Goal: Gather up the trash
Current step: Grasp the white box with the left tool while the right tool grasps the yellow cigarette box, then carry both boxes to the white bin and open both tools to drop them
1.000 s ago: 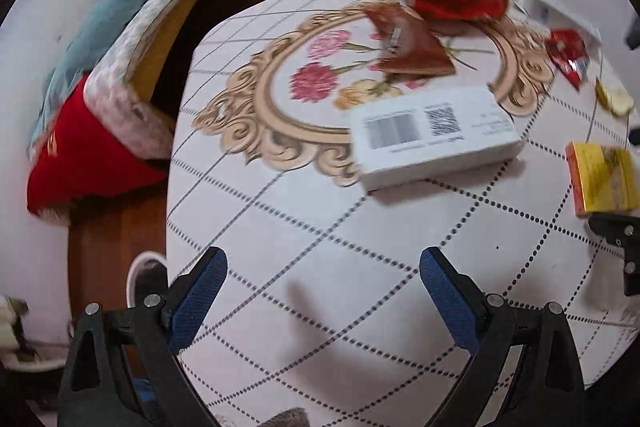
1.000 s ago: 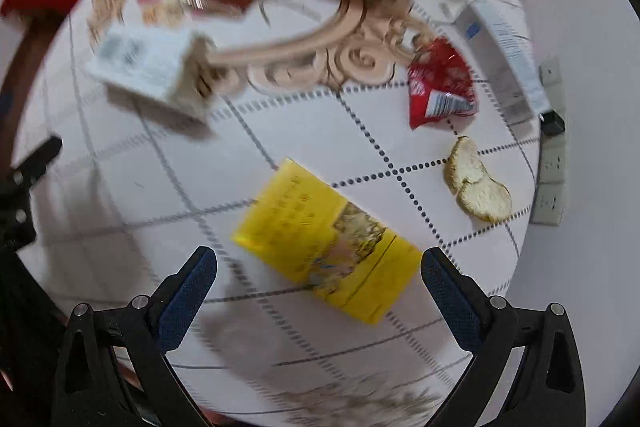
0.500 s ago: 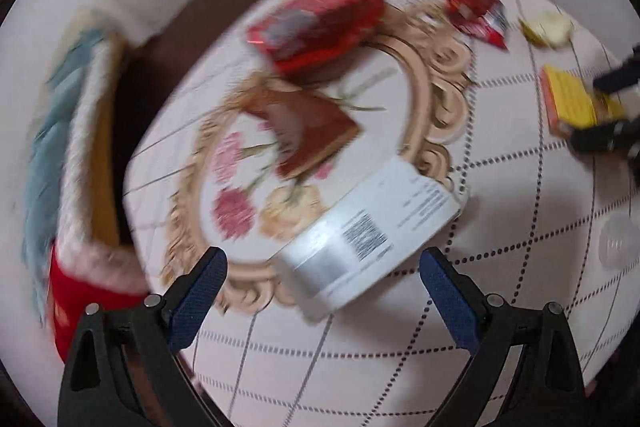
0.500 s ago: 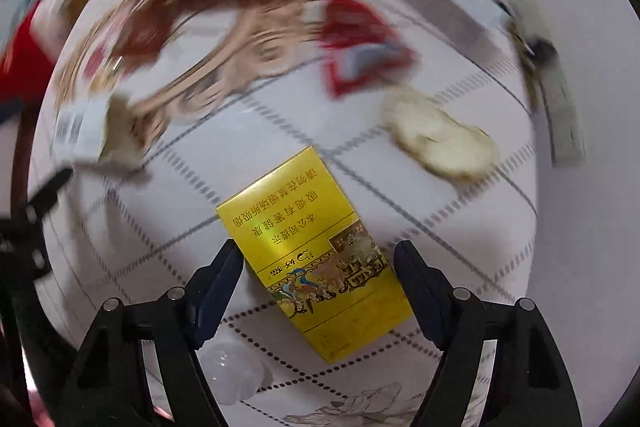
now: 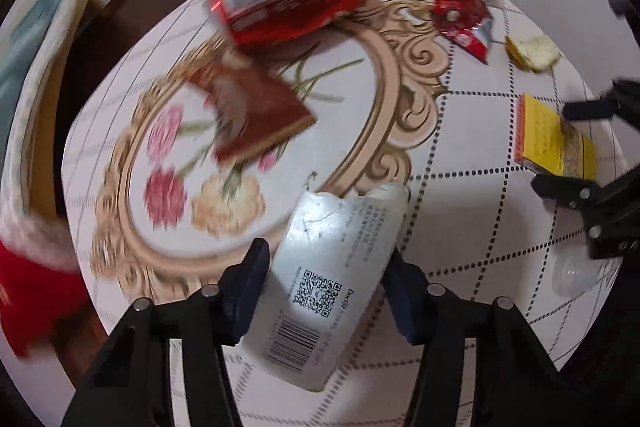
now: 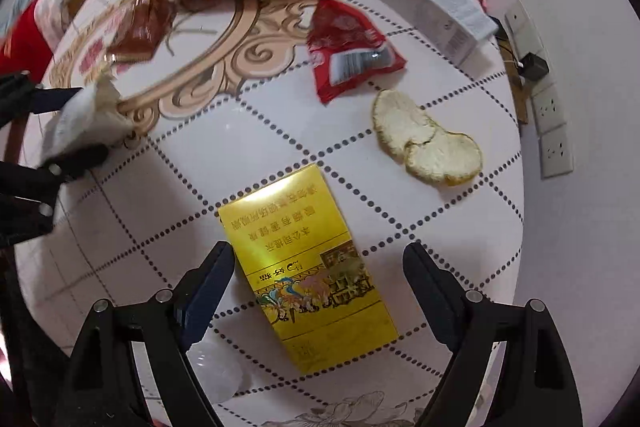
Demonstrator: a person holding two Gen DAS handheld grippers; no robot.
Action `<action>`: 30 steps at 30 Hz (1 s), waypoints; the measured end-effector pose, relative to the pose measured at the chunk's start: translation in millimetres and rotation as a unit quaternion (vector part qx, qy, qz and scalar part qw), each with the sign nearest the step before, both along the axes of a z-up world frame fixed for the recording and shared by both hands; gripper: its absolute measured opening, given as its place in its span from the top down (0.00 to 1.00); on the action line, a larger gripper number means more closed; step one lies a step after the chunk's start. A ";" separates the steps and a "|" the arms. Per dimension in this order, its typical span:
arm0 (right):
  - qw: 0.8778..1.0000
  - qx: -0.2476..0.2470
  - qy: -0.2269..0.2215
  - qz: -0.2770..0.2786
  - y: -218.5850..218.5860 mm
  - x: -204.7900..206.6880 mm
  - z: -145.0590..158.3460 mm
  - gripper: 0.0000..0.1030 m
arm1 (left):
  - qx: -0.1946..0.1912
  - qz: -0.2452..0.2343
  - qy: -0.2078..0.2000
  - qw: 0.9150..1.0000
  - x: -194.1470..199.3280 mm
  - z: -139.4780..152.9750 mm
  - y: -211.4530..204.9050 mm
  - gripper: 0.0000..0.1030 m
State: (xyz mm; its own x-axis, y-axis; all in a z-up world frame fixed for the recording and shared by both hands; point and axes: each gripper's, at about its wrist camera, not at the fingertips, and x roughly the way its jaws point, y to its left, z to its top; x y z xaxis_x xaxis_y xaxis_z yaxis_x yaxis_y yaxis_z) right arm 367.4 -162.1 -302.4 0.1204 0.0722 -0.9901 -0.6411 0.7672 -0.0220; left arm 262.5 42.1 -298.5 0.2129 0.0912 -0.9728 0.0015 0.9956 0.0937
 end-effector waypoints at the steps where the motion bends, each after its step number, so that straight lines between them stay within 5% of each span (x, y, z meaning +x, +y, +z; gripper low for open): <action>1: 1.000 0.000 0.003 0.002 0.9 -0.5 -1.3 0.16 | 0.001 0.020 0.001 1.000 -5.0 -0.5 0.5 0.52; 9: 1.000 0.002 -0.012 0.016 15.9 -22.7 8.4 0.34 | 0.000 0.125 -0.017 0.992 -36.7 -1.2 0.2 0.55; 17: 1.000 0.017 -0.022 0.000 42.6 -56.4 5.1 0.36 | 0.021 0.190 -0.076 0.979 -72.7 30.0 -1.8 0.55; 30: 0.981 0.166 -0.096 0.019 94.6 -120.5 129.1 0.37 | 0.060 0.279 -0.209 0.935 -173.6 152.3 62.2 0.55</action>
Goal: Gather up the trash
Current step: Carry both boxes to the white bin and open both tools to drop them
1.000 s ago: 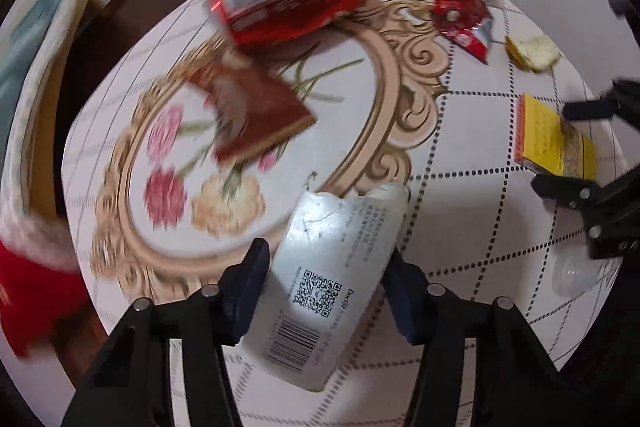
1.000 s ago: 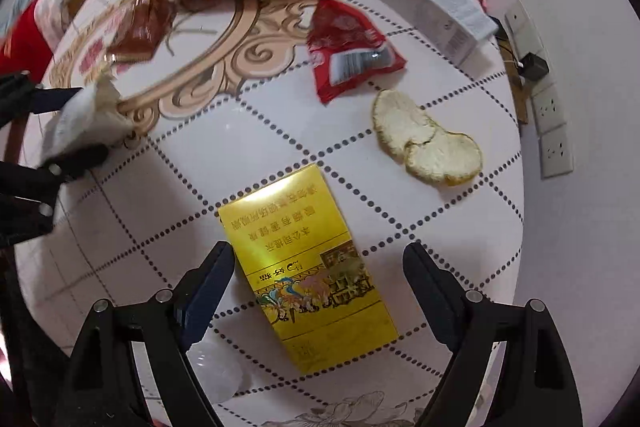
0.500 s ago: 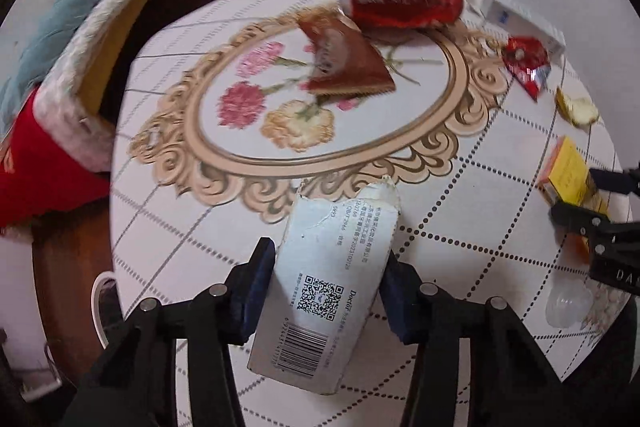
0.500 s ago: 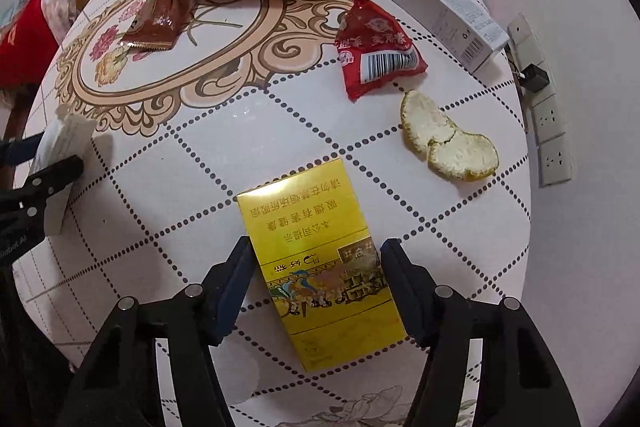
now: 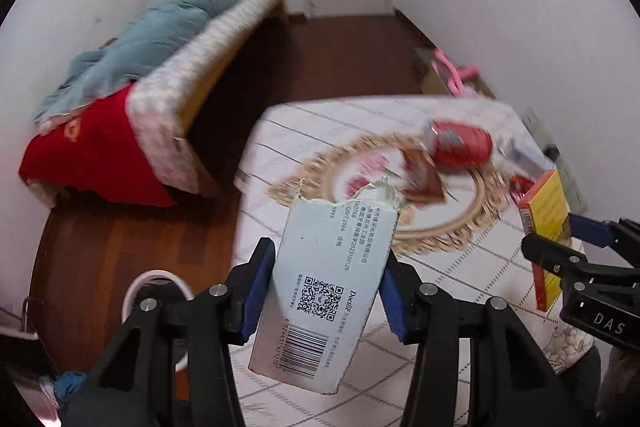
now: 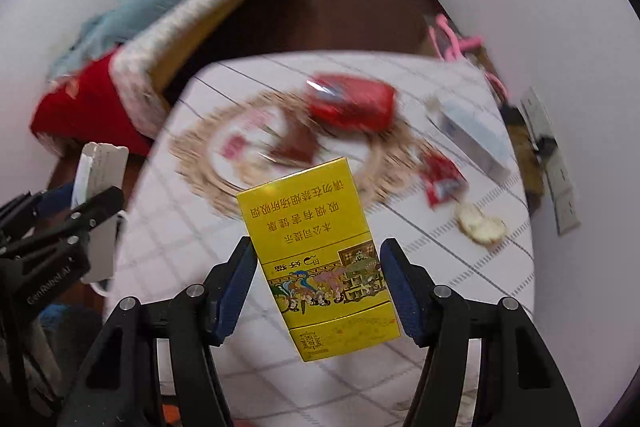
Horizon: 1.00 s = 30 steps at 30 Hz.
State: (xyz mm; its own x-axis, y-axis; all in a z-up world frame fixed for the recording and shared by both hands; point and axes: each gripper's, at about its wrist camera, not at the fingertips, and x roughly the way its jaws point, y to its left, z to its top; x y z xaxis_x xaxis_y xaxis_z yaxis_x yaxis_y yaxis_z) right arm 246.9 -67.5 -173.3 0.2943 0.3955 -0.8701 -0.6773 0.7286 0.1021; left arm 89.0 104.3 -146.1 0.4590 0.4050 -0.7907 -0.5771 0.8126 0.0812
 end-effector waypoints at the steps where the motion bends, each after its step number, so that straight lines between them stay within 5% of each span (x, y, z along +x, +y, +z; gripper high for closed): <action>1: 1.000 0.009 -0.004 0.007 9.8 -6.3 9.0 0.37 | 0.004 0.010 -0.007 1.000 -10.0 6.6 7.8 0.55; 9: 0.994 0.069 -0.006 0.086 95.6 -76.9 48.4 0.37 | 0.024 0.099 -0.033 0.994 -105.3 38.0 76.0 0.55; 17: 0.981 0.074 0.027 0.176 213.5 -156.6 26.5 0.37 | -0.009 0.199 -0.030 0.980 -197.6 10.4 162.3 0.55; 22: 0.972 0.044 0.070 0.219 294.8 -204.5 -18.9 0.38 | -0.103 0.241 -0.033 0.964 -241.7 -42.5 231.0 0.55; 30: 0.960 -0.015 0.157 0.230 391.2 -238.8 -124.4 0.38 | -0.251 0.287 -0.031 0.924 -288.8 -143.4 317.8 0.55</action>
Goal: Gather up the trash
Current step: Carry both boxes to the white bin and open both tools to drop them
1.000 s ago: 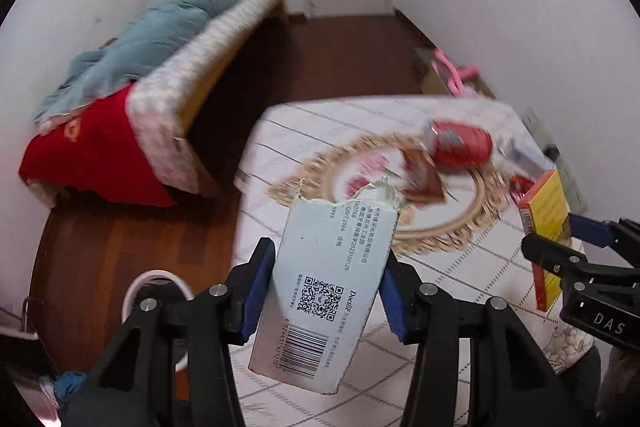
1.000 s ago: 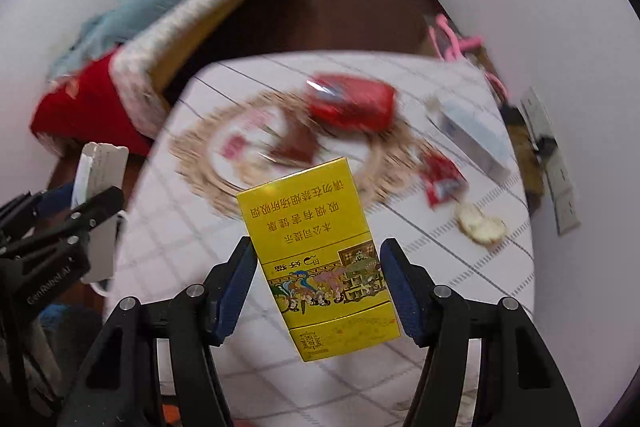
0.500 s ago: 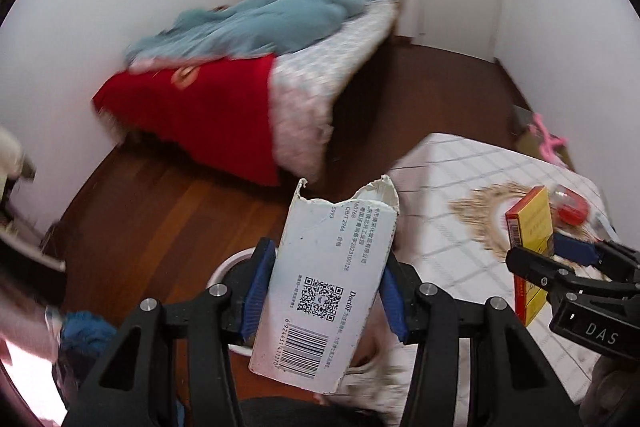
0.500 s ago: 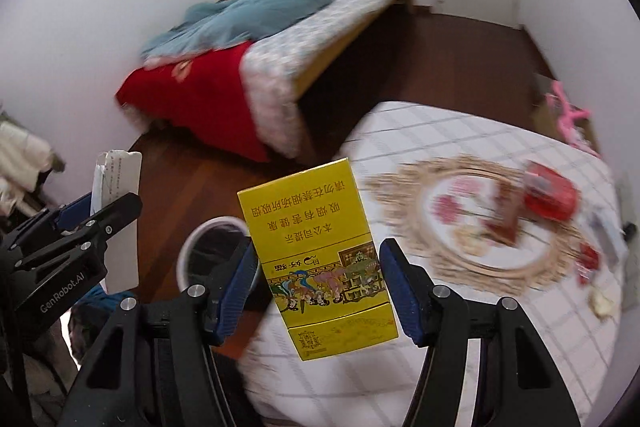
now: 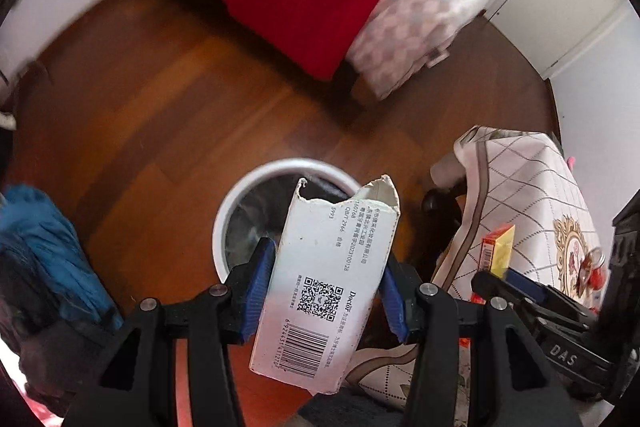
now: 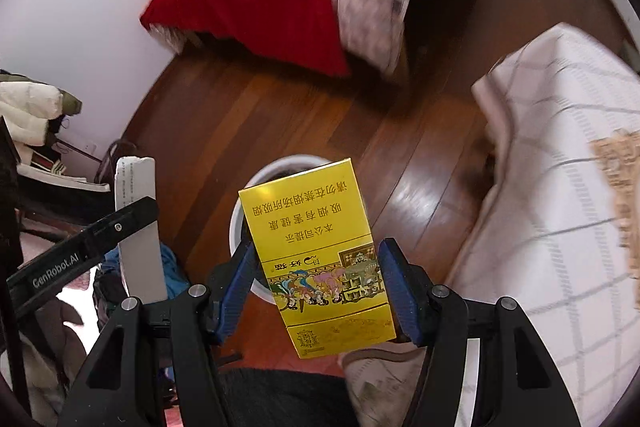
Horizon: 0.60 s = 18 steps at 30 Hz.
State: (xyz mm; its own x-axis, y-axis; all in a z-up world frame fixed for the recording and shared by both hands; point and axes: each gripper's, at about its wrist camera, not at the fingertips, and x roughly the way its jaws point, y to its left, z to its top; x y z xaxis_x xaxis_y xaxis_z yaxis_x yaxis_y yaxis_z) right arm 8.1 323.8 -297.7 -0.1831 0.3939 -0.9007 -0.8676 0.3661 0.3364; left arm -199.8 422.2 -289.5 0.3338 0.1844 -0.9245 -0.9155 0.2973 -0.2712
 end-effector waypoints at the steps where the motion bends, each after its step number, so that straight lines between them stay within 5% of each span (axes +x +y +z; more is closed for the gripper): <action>1: 1.000 -0.010 0.003 0.001 8.9 -2.5 -12.0 0.38 | -0.015 0.006 -0.003 1.000 -2.5 -11.3 7.7 0.55; 9: 0.997 -0.070 0.038 -0.007 69.5 -4.6 -86.8 0.38 | -0.081 0.048 0.005 0.996 -15.1 -64.7 36.2 0.47; 11: 0.996 -0.082 0.044 -0.004 84.9 -6.2 -102.1 0.38 | -0.083 0.059 0.010 0.995 -21.5 -67.7 36.9 0.13; 15: 0.993 -0.100 0.069 0.003 109.6 -9.0 -128.4 0.37 | -0.073 0.069 0.034 0.994 -35.9 -67.2 31.8 0.04; 18: 0.992 -0.097 0.080 0.007 114.5 -10.9 -134.0 0.12 | -0.042 0.079 0.059 0.994 -44.5 -61.0 24.3 0.04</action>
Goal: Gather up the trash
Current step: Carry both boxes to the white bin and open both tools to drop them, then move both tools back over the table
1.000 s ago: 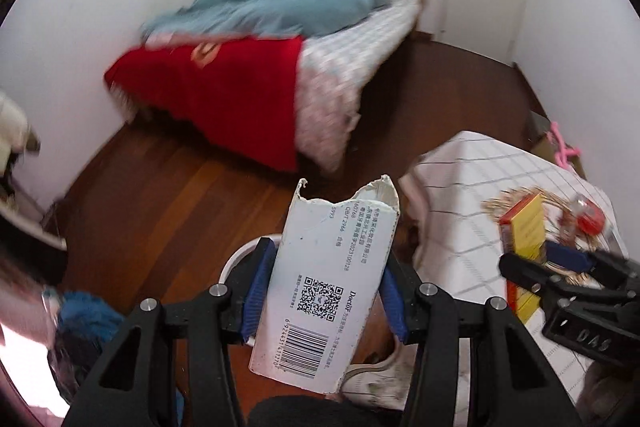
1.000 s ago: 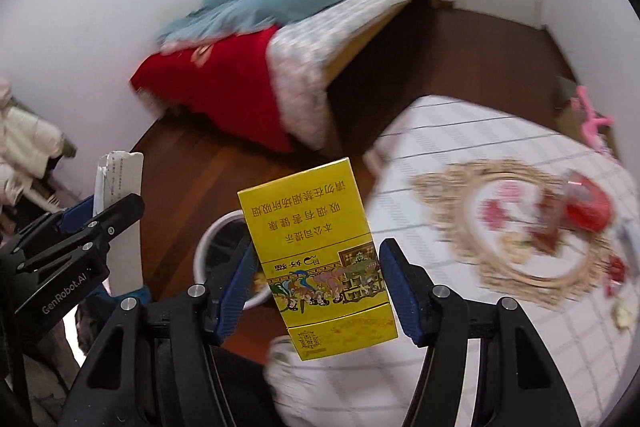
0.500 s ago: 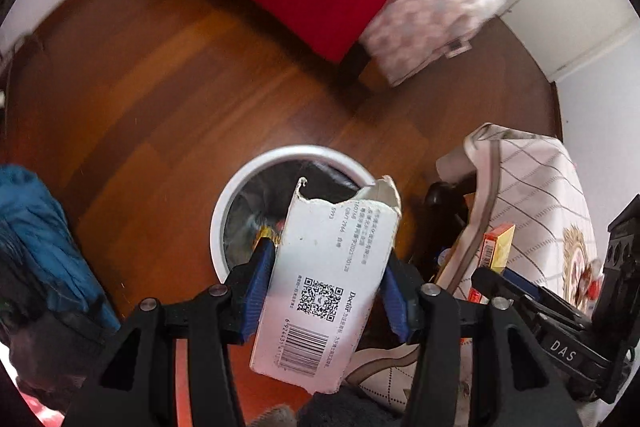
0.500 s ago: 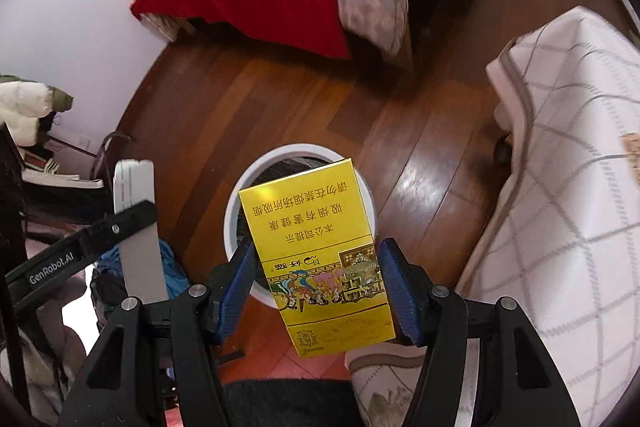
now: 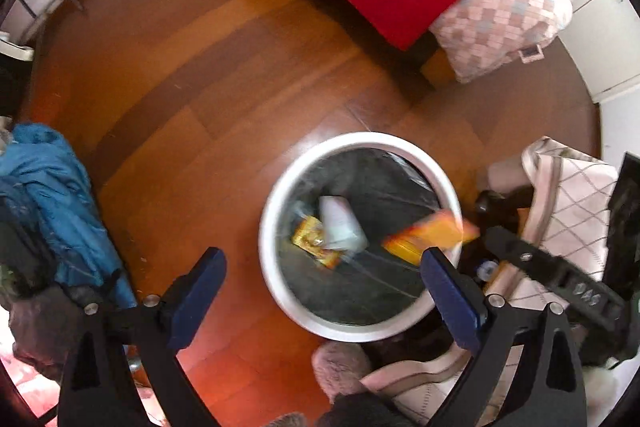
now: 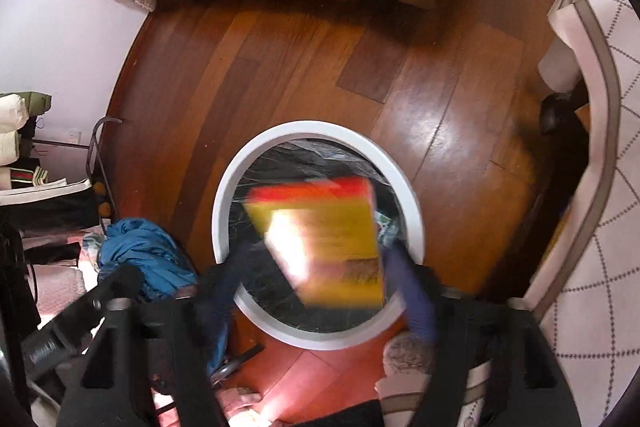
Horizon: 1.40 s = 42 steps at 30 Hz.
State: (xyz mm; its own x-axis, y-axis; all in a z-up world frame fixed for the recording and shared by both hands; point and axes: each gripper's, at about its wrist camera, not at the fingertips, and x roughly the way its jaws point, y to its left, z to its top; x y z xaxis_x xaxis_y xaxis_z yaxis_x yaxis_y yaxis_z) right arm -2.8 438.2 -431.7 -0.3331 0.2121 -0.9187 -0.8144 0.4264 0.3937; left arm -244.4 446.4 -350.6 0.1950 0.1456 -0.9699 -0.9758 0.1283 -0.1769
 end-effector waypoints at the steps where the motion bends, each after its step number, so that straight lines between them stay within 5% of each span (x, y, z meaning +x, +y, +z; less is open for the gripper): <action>1: 1.000 0.003 -0.003 0.002 0.4 -0.4 1.2 0.10 | 0.017 0.002 0.009 1.000 -2.0 4.1 -4.3 0.04; 4: 1.000 0.013 -0.018 0.015 -3.3 -3.1 9.2 0.00 | 0.041 0.004 0.037 0.998 -5.0 10.4 -15.6 0.04; 20: 0.986 0.034 -0.150 0.068 -99.4 -17.2 94.0 0.00 | 0.091 -0.013 0.058 0.994 1.3 74.5 -86.0 0.04; 34: 0.982 0.115 -0.139 0.053 -173.8 -21.8 196.9 0.00 | 0.157 -0.031 0.049 0.986 8.1 165.9 -154.9 0.04; 42: 0.979 0.185 -0.089 -0.006 -243.6 11.0 257.8 0.00 | 0.203 -0.072 0.049 0.975 56.0 214.4 -201.7 0.04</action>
